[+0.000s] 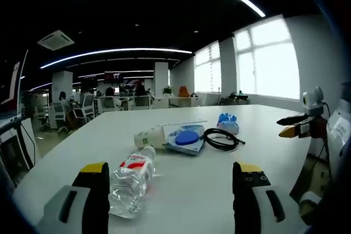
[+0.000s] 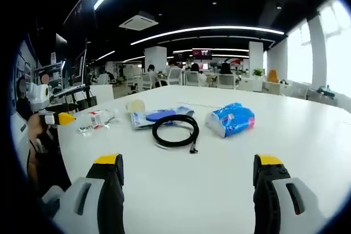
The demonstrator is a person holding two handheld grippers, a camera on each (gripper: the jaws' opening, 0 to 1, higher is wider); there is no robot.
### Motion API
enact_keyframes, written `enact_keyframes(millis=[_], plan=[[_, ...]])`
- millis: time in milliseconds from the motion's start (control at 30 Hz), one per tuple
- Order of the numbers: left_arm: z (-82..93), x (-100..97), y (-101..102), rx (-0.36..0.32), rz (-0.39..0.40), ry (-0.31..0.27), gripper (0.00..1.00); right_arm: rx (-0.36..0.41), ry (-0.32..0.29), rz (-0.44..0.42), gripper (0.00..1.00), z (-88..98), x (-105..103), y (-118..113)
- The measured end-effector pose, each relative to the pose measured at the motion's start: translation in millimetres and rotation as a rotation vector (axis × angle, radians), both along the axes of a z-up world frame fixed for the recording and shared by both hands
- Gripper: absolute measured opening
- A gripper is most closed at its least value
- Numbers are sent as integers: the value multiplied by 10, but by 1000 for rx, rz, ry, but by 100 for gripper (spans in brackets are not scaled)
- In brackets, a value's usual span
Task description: Arrange the tabletop items into an orderly group along one side of the table until the central work area is clear of visible clutter.
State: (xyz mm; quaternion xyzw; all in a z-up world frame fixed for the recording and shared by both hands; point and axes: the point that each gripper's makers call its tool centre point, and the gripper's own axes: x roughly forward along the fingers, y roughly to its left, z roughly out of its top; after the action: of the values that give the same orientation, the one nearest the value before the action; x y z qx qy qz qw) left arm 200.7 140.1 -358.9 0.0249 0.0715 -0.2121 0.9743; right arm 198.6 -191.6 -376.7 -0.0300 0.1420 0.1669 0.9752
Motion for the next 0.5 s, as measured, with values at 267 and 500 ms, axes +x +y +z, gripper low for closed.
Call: enact_keyframes(millis=[267, 500], plan=[[-26, 0, 16, 8, 3, 14, 92, -8, 13, 1, 96, -29, -2, -7], [-35, 1, 31, 12, 4, 18, 92, -16, 13, -3, 95, -26, -12, -19]])
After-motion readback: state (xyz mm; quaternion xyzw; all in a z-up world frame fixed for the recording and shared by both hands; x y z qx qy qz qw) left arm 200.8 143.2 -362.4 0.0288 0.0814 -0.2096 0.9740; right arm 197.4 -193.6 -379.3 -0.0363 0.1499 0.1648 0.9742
